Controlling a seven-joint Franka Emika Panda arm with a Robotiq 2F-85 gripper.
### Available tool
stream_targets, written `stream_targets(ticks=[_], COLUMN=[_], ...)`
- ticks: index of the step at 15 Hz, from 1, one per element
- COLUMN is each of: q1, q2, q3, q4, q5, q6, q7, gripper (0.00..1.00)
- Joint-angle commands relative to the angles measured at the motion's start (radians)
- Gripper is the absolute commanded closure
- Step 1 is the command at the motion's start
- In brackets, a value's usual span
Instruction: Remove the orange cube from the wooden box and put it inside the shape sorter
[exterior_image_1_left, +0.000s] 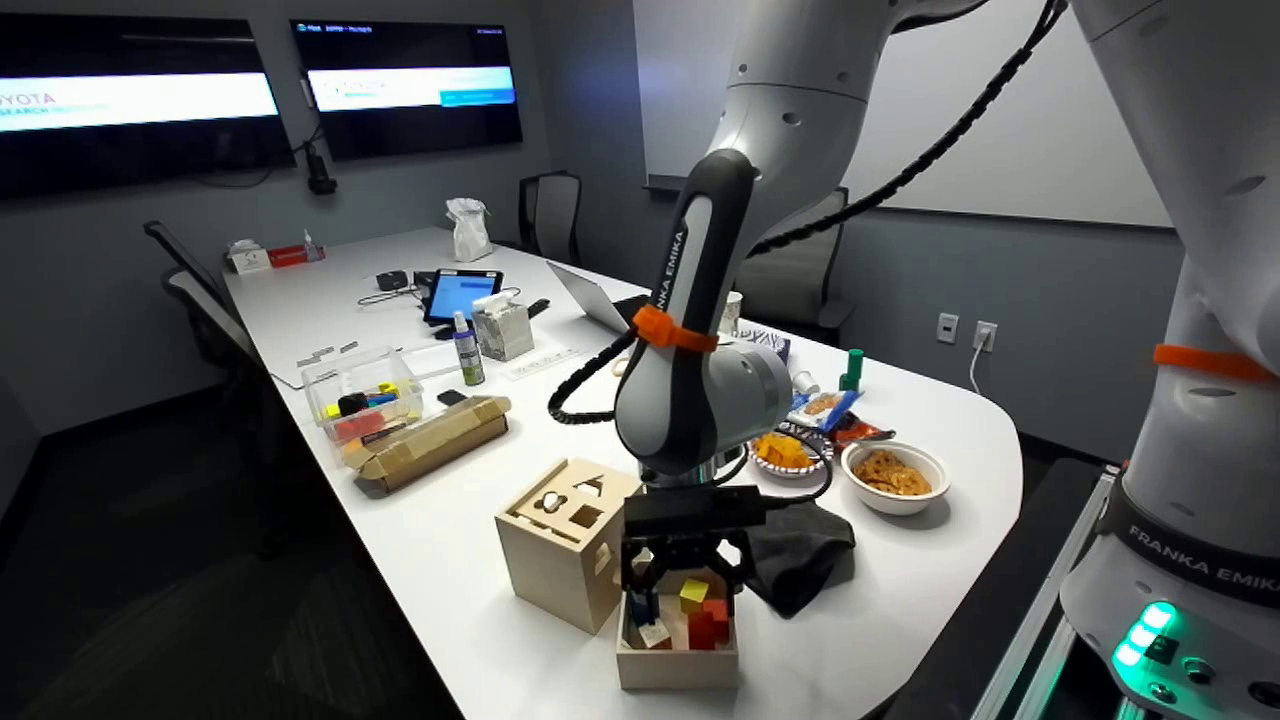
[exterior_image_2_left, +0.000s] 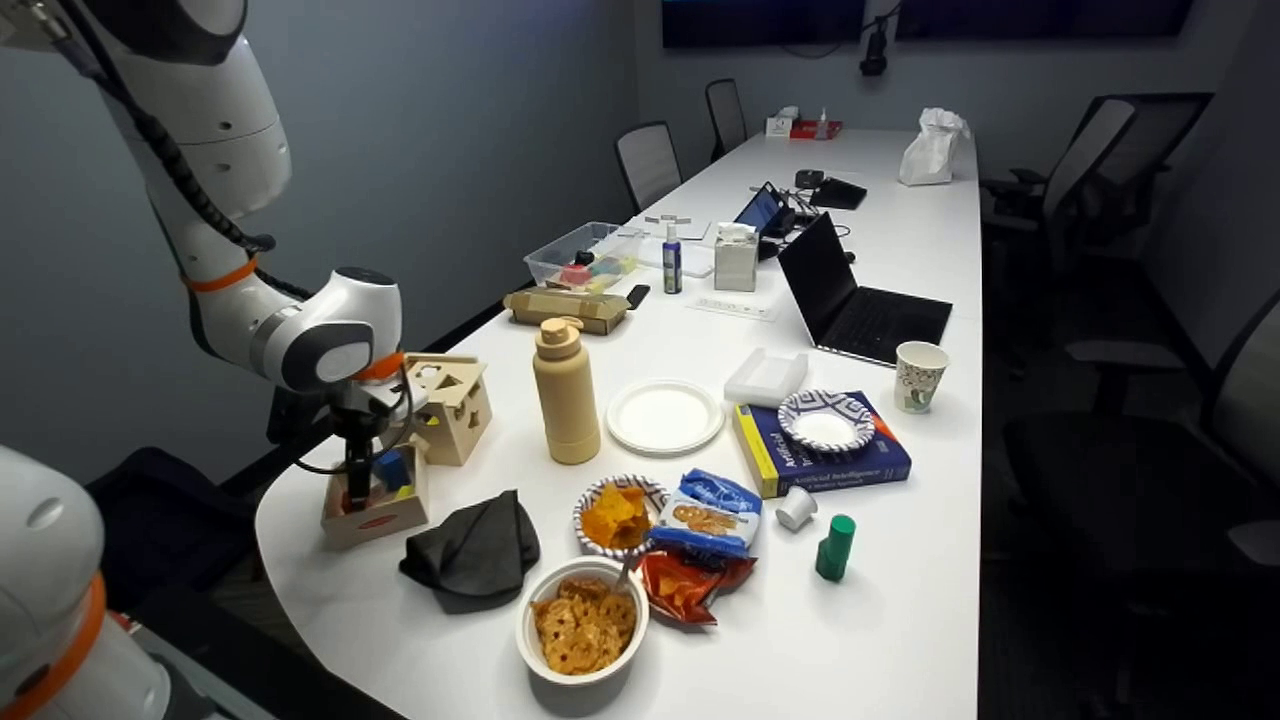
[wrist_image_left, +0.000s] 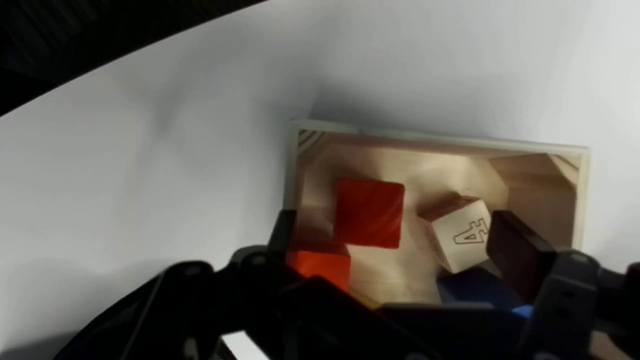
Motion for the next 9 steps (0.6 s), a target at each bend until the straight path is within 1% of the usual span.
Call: stream_targets(ticks=[1,2,5,6,7,8,9], q1=[0.006,0.007,0.008,0.009,0.011,0.012,0.012], q2=[0.016,0.016,0.007,0.003,-0.004,-0.008,-0.012], q3=[0.001,0.0,-0.001,-0.001,-0.003,-0.005,-0.004], q4=[0.026,0.028,0.022,0.019,0.013,0.011,0.01], q5=[0.026,0.025,0.026,0.027,0.027,0.025,0.027], q6=[-0.02,-0.025,-0.03,-0.029,-0.029,-0.029,-0.032], q7=[-0.028,-0.029,-0.027,-0.025,-0.021,-0.019,-0.017], gripper=[0.34,0.41,0.42,0.37,0.34,0.32,0.33])
